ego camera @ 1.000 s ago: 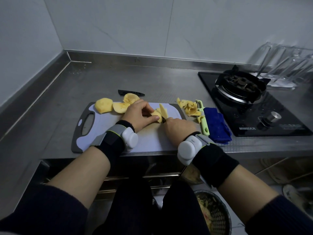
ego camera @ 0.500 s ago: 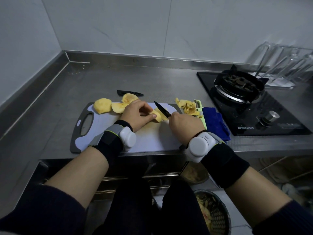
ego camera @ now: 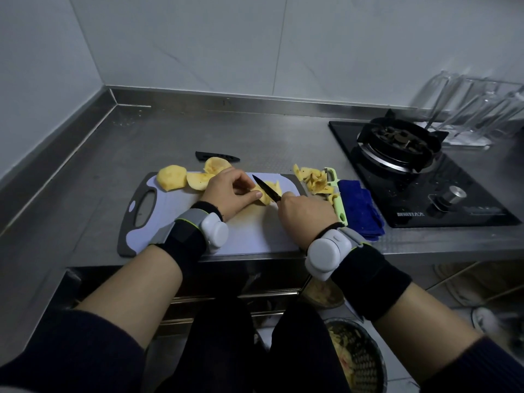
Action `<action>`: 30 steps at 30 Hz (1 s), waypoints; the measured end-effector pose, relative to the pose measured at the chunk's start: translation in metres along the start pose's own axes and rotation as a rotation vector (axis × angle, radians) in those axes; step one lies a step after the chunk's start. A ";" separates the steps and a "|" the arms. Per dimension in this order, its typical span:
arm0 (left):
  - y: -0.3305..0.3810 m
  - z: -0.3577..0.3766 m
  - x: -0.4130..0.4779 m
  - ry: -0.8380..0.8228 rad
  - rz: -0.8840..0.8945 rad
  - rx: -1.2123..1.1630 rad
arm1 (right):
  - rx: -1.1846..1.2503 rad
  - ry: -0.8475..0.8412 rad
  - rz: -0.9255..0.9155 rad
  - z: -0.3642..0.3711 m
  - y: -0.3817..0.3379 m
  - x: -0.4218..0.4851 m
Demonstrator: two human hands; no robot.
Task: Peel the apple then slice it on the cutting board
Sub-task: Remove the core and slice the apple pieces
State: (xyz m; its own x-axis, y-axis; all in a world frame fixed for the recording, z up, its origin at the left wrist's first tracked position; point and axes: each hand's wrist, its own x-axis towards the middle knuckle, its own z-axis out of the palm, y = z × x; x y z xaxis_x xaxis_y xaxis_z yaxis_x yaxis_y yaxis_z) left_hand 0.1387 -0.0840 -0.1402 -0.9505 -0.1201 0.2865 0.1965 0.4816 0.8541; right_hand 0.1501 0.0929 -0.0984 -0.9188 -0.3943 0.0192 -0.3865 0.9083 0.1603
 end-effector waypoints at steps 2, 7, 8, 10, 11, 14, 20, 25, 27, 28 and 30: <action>0.000 0.000 0.000 -0.003 -0.001 0.000 | -0.014 -0.022 -0.001 0.003 -0.003 0.001; 0.001 0.000 0.000 -0.001 0.010 0.012 | -0.028 -0.171 -0.004 0.004 -0.010 0.010; 0.001 0.000 0.000 -0.001 0.009 0.011 | -0.025 -0.190 -0.010 0.003 -0.010 0.012; 0.001 0.001 0.000 -0.015 0.006 0.008 | -0.006 -0.226 -0.021 0.000 -0.006 0.017; 0.001 0.001 0.000 -0.025 0.007 0.011 | 0.003 -0.245 -0.023 0.001 -0.004 0.020; -0.001 0.002 0.001 -0.027 0.032 0.050 | 0.049 -0.307 0.029 0.004 0.001 0.027; 0.002 0.009 0.005 -0.041 -0.017 0.077 | 0.050 -0.215 0.024 0.008 0.003 0.019; 0.004 0.014 0.002 0.017 0.006 0.101 | 0.003 -0.158 0.008 0.011 0.000 0.013; 0.005 0.013 0.001 0.018 0.007 0.080 | 0.028 -0.147 0.006 0.015 0.002 0.015; 0.005 0.013 0.001 0.016 0.009 0.065 | 0.042 -0.140 0.015 0.017 0.003 0.017; 0.006 0.013 0.002 0.028 0.006 0.027 | 0.115 -0.111 0.061 0.016 0.007 0.019</action>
State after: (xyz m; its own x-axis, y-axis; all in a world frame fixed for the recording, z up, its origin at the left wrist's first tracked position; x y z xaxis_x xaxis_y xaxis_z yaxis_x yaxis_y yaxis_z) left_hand 0.1353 -0.0702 -0.1407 -0.9423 -0.1409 0.3037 0.1952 0.5056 0.8404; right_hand 0.1292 0.0939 -0.1129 -0.9418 -0.3254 -0.0846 -0.3301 0.9427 0.0484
